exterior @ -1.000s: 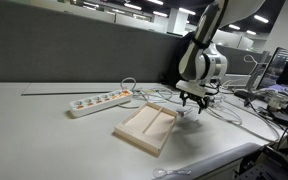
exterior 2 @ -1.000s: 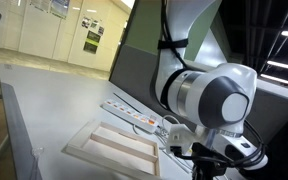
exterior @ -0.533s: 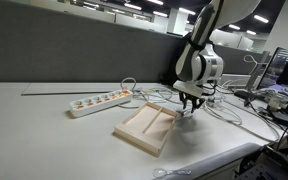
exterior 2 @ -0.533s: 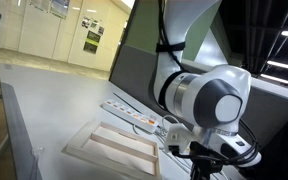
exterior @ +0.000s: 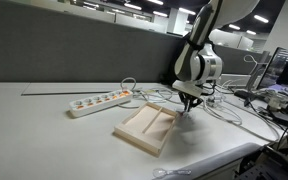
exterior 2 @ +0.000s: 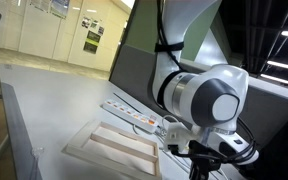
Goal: Put the screwdriver on the tray
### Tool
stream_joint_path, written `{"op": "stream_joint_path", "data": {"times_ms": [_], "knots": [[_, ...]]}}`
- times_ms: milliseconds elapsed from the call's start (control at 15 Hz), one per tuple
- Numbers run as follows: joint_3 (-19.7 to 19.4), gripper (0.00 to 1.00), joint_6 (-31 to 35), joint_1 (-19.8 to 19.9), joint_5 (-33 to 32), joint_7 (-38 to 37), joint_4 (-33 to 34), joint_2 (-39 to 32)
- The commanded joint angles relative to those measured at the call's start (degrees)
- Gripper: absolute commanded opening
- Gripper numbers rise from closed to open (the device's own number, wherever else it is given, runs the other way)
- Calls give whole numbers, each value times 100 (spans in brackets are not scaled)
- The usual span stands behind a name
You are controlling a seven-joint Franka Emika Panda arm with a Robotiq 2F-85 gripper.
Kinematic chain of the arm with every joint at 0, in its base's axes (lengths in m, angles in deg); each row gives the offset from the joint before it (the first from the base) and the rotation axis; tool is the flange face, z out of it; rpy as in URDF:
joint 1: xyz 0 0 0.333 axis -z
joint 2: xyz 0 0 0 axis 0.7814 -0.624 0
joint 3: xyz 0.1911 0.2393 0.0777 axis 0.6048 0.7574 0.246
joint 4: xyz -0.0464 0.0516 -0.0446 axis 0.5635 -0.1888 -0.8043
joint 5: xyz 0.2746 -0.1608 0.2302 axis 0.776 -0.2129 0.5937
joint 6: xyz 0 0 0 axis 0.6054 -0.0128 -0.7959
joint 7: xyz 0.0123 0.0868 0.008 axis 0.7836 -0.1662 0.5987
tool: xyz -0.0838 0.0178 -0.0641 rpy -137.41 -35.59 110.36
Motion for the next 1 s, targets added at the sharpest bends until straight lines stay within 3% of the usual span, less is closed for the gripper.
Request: {"op": "stream_joint_path", "data": {"times_ms": [0,533,933], "knots": [[-57,6,85,-82,126,116,-65,60],[110,6,30,-363,53,662,-554,832],[407,6,-43,-563,59,963,-636,996]]}}
